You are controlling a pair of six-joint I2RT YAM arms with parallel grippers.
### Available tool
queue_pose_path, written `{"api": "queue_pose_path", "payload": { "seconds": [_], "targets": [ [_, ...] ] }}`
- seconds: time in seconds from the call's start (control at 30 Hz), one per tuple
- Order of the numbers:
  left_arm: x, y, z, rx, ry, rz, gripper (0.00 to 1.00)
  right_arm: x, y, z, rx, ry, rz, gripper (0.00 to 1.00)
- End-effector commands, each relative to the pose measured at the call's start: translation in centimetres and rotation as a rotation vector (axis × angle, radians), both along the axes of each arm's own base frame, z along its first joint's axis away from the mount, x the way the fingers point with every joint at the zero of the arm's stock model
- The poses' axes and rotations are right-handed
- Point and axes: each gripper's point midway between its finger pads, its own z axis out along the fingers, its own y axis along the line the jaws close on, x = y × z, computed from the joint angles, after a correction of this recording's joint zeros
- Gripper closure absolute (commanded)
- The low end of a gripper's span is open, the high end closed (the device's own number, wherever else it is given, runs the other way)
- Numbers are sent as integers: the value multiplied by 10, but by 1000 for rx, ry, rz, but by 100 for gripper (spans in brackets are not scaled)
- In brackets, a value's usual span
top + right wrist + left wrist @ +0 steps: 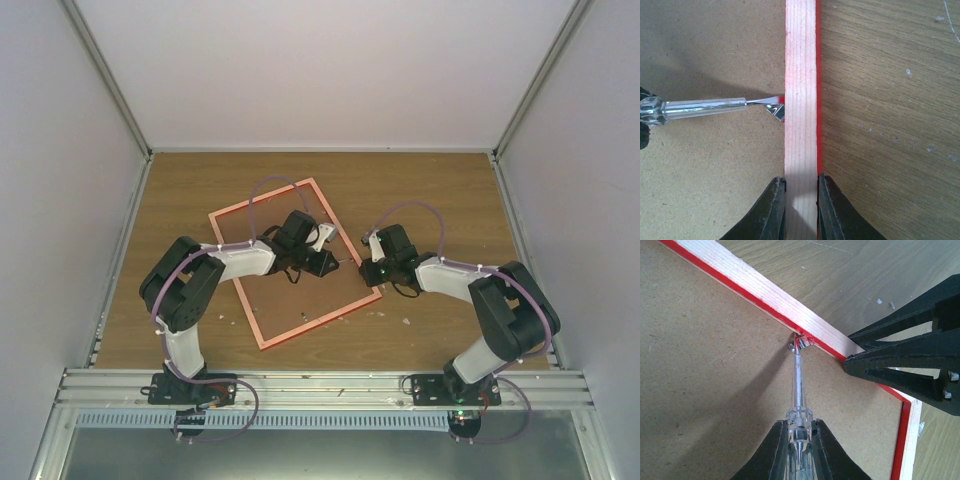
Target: Take the photo out of the frame
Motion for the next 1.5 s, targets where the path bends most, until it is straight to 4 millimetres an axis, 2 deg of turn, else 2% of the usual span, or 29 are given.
{"api": "queue_pose_path", "payload": {
  "seconds": [0.0,0.23,0.63,0.8,1.1,1.3,1.47],
  "targets": [
    [-14,-4,-8,37,21,-56,100,-21,6,-12,10,70,49,96],
    [-28,-4,-14,71,33,-110,100,-19,7,-13,1,71,51,96],
    [-49,-17,-13,108,8,-280,100,-18,4,-14,-14,66,46,97],
    [-53,-13,-12,137,12,-270,100,-16,3,-12,-19,58,42,97],
    [-32,3,30,90,-90,-108,100,-16,2,-11,-20,56,36,97],
    [-21,8,48,42,-104,-37,100,-17,1,-10,-19,54,34,97],
    [-12,24,63,-4,-127,61,100,-20,-2,-11,-23,73,15,97]
  ]
}}
